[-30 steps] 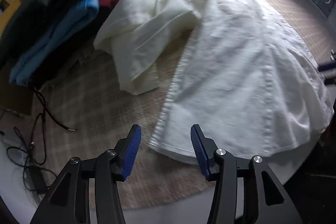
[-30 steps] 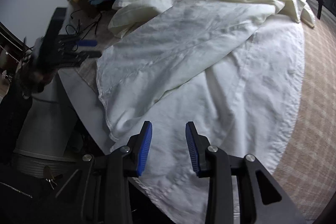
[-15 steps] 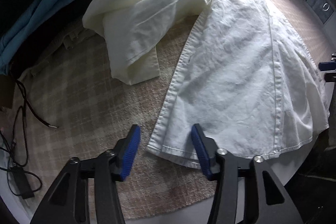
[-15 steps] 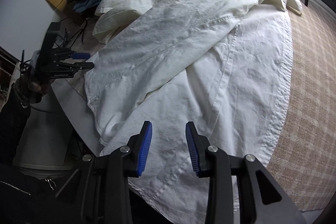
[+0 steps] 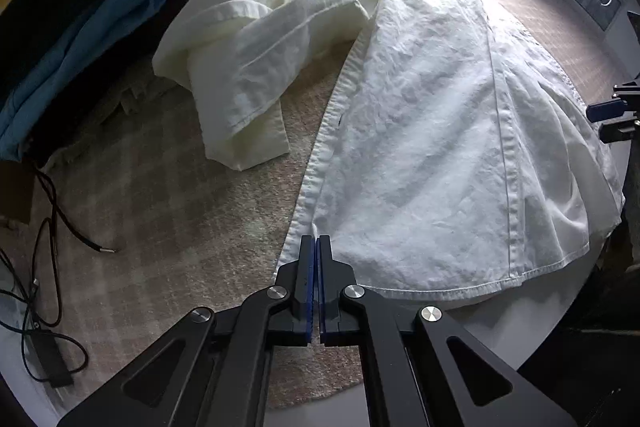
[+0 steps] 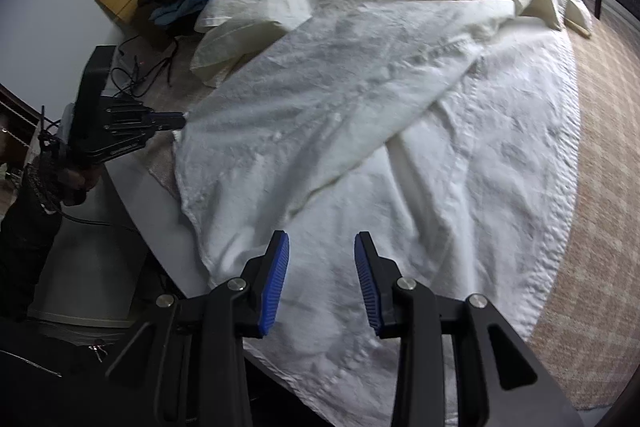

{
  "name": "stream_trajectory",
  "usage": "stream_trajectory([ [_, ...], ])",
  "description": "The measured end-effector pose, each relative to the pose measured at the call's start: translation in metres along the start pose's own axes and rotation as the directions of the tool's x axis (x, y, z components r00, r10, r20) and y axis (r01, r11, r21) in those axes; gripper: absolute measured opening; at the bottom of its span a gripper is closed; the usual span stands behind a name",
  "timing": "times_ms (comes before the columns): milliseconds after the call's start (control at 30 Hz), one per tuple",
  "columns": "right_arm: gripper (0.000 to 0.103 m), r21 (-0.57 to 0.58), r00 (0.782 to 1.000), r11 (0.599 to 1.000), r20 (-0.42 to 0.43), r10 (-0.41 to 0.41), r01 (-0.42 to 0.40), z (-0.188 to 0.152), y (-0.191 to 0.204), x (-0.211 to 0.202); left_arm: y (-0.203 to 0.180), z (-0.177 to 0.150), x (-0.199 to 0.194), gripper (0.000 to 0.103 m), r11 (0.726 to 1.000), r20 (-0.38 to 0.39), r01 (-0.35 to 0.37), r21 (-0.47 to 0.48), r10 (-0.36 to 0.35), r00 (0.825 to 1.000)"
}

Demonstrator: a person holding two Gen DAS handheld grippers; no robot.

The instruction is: Fold clothes

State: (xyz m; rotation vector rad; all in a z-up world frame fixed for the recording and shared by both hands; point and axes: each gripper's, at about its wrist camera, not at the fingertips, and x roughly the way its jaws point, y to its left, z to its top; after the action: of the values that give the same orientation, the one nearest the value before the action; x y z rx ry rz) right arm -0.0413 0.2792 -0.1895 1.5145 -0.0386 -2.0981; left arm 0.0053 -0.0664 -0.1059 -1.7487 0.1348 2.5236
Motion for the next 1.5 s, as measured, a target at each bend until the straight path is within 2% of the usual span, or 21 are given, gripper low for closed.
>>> stream_trajectory([
  [67,0.034,-0.017,1.000,1.000,0.002,0.002,-0.002,0.002,0.005,0.000,0.003,0.000,-0.004,0.010,1.000,-0.006,0.005,-0.014,-0.005,1.000],
  [100,0.034,-0.026,1.000,1.000,0.002,-0.001,0.001,0.003,0.008,-0.001,0.005,0.000,-0.005,0.021,1.000,-0.010,0.010,-0.019,-0.011,1.000],
  [133,0.034,-0.031,1.000,1.000,0.002,0.000,0.000,0.003,0.010,-0.001,0.006,0.000,-0.007,0.026,1.000,-0.015,0.016,-0.024,-0.016,1.000],
  [167,0.034,-0.037,1.000,0.999,0.002,0.000,0.000,0.004,0.012,-0.001,0.006,0.000,-0.007,0.026,1.000,-0.029,0.000,-0.016,0.000,1.000],
  [267,0.034,-0.042,1.000,0.999,-0.004,0.011,-0.011,0.005,0.016,0.001,0.004,0.001,0.000,0.025,0.999,-0.085,-0.045,0.011,0.046,0.995],
  [467,0.035,-0.070,0.999,0.997,-0.014,0.034,-0.035,0.010,0.021,0.005,0.004,0.005,-0.003,0.021,1.000,-0.094,-0.028,0.000,0.028,0.995],
  [533,0.035,-0.069,0.999,0.996,-0.019,0.046,-0.048,0.009,0.021,0.008,0.004,0.001,-0.003,0.016,1.000,-0.085,-0.026,0.009,0.027,0.996],
  [567,0.035,-0.068,0.998,0.996,-0.024,0.055,-0.057,0.009,0.022,0.010,0.005,0.000,-0.004,0.008,1.000,-0.082,-0.015,0.019,0.016,0.996],
  [600,0.035,-0.072,0.998,0.996,-0.024,0.058,-0.060,0.009,0.023,0.011,-0.001,0.000,-0.004,0.005,0.999,-0.079,-0.020,0.029,0.022,0.997],
  [667,0.035,-0.079,0.998,0.995,-0.023,0.064,-0.066,0.010,0.025,0.012,-0.011,0.001,-0.005,0.004,0.997,-0.076,-0.051,0.064,0.056,0.996],
  [700,0.035,-0.083,0.997,0.994,-0.023,0.067,-0.069,0.010,0.027,0.012,-0.010,0.002,-0.008,0.003,0.997,-0.077,-0.046,0.064,0.051,0.996],
  [800,0.035,-0.083,0.998,0.995,-0.019,0.059,-0.060,0.012,0.024,0.010,-0.002,0.007,-0.029,0.003,1.000,-0.038,0.000,0.015,0.000,0.999],
  [933,0.035,-0.055,0.998,0.996,-0.009,0.066,-0.066,0.013,0.015,0.004,0.011,0.019,-0.078,0.003,0.997,0.073,0.055,-0.050,-0.051,0.996],
  [1000,0.032,-0.035,0.996,0.995,-0.004,0.094,-0.094,0.013,0.011,0.002,0.015,0.026,-0.107,0.003,0.993,0.142,0.097,-0.068,-0.087,0.986],
  [1067,0.026,-0.028,0.994,0.994,0.003,0.109,-0.109,0.015,0.011,0.001,0.016,0.033,-0.138,0.003,0.986,0.219,0.149,-0.077,-0.129,0.967],
  [1133,0.026,-0.027,0.993,0.992,0.003,0.120,-0.119,0.016,0.013,0.003,0.012,0.037,-0.157,0.003,0.982,0.283,0.174,-0.071,-0.147,0.948],
  [1233,0.025,-0.011,0.998,0.998,0.011,0.061,-0.061,0.016,0.013,0.011,0.002,0.056,-0.207,0.003,0.981,0.381,0.190,-0.039,-0.161,0.911],
  [1300,0.025,0.001,1.000,1.000,0.012,0.013,-0.013,0.015,0.007,0.019,-0.004,0.064,-0.237,0.003,0.981,0.417,0.192,0.000,-0.175,0.892],
  [1433,0.026,0.080,0.994,0.991,0.016,0.107,-0.107,0.015,0.003,0.046,-0.040,0.069,-0.271,0.003,0.989,0.443,0.131,0.072,-0.149,0.884],
  [1500,0.026,0.090,0.986,0.982,-0.010,0.166,-0.164,0.014,0.011,0.065,-0.059,0.068,-0.267,0.003,0.989,0.441,0.112,0.101,-0.146,0.885],
])
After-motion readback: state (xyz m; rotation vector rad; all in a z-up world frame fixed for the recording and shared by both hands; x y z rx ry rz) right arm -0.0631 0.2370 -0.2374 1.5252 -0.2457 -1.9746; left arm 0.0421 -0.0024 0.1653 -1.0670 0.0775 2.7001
